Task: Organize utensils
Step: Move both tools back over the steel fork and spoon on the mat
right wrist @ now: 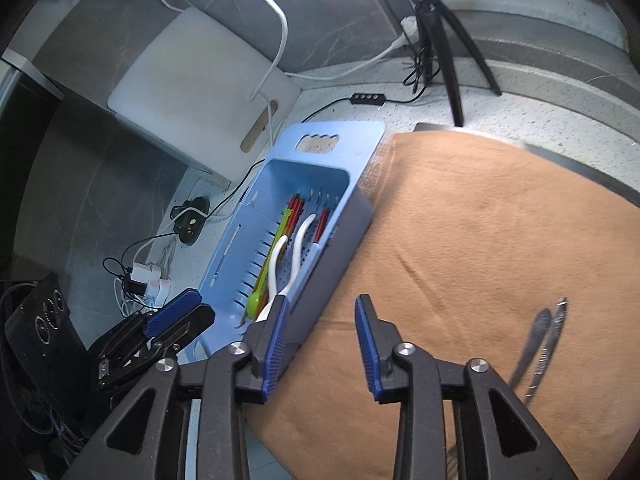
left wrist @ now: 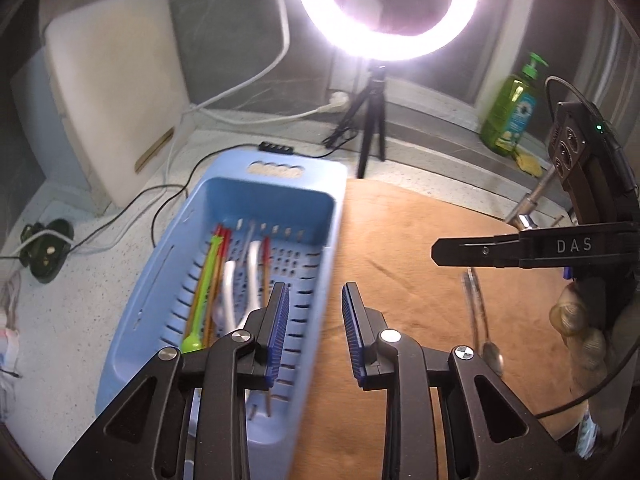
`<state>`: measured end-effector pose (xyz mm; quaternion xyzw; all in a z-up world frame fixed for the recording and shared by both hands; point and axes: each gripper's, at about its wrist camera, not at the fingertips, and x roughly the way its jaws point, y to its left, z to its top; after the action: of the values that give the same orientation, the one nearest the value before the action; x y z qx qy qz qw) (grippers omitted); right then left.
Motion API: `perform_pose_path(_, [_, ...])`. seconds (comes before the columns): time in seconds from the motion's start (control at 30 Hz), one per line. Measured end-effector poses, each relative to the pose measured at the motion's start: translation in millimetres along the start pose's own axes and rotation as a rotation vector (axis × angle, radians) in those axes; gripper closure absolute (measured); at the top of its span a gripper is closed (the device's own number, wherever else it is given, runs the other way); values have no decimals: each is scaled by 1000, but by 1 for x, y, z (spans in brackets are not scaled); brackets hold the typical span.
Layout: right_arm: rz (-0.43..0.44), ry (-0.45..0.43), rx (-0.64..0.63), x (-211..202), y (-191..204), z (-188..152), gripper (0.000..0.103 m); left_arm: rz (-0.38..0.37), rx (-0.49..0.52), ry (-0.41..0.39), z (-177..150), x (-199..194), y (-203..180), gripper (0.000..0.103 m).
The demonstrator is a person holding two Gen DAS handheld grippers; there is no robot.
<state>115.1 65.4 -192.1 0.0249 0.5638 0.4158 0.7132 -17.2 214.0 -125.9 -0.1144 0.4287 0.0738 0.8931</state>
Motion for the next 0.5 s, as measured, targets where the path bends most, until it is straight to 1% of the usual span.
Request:
perform_pose_path(0.07, [-1, -14, -7, -11, -7, -3, 59, -5, 12, -5, -1, -4, -9, 70])
perform_pose_path(0.13, [-3, -31, -12, -20, -13, -6, 54, -6, 26, -12, -2, -7, -21, 67])
perform_pose_path(0.2, [-4, -54, -21, -31, -20, -9, 42, 10, 47, -17, -4, -9, -31, 66])
perform_pose_path(0.3, [-5, -87, -46, -46, -27, -14, 33, 4, 56, -20, -6, -10, -41, 66])
perform_pose_path(0.33, [-11, -94, -55, -51, -30, -15, 31, -1, 59, -19, -7, -10, -45, 66])
perform_pose_path(0.4, [-9, -101, -63, -57, -34, -18, 24, -5, 69, -14, -9, -8, -53, 66])
perform_pose_path(0.5, [-13, -117, -80, -66, -45, -23, 23, -10, 77, -4, -13, -4, -63, 66])
